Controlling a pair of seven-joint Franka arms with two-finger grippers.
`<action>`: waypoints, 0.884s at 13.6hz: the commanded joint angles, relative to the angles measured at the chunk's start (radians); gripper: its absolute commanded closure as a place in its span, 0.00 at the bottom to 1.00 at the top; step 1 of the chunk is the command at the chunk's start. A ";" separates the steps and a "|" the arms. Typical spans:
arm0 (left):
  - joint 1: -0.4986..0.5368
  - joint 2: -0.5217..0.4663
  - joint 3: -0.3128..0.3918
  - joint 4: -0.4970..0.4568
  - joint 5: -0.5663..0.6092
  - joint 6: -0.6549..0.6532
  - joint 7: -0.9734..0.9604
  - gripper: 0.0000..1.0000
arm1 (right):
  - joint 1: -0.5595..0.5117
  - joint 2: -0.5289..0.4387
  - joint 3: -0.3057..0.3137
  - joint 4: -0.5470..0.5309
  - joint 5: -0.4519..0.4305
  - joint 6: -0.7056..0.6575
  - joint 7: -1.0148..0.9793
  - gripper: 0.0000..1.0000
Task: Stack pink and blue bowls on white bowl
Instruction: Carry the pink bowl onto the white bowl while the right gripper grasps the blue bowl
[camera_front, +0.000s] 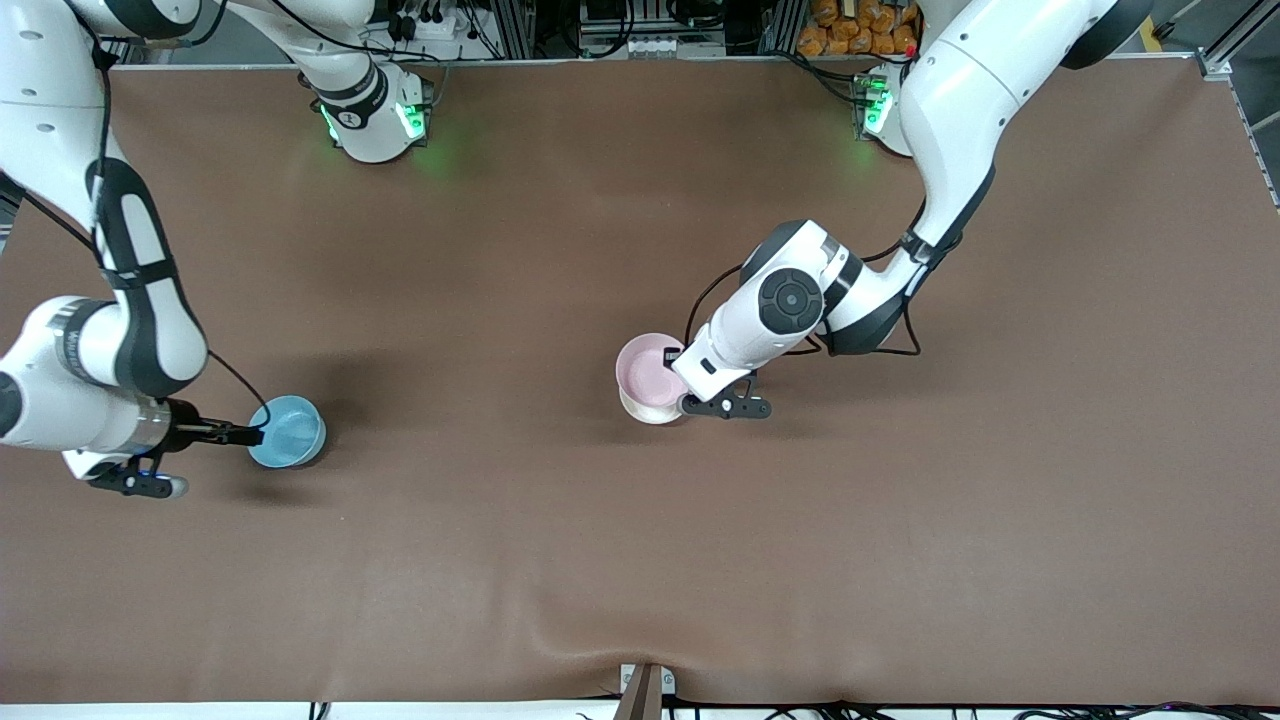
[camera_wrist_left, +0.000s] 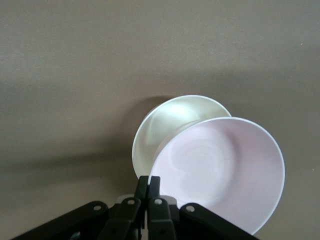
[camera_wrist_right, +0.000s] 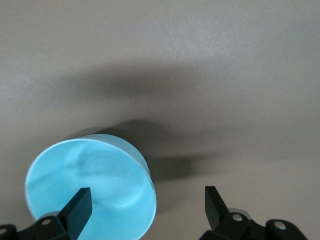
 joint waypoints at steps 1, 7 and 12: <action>-0.013 0.028 0.007 0.029 0.028 0.017 -0.013 1.00 | -0.017 -0.016 0.014 -0.087 0.002 0.073 -0.001 0.00; -0.013 0.064 0.018 0.027 0.050 0.061 -0.012 1.00 | -0.028 -0.018 0.017 -0.107 0.042 0.064 0.004 1.00; 0.004 0.035 0.018 0.026 0.047 0.121 -0.030 0.00 | -0.033 -0.029 0.017 -0.102 0.085 0.073 0.001 1.00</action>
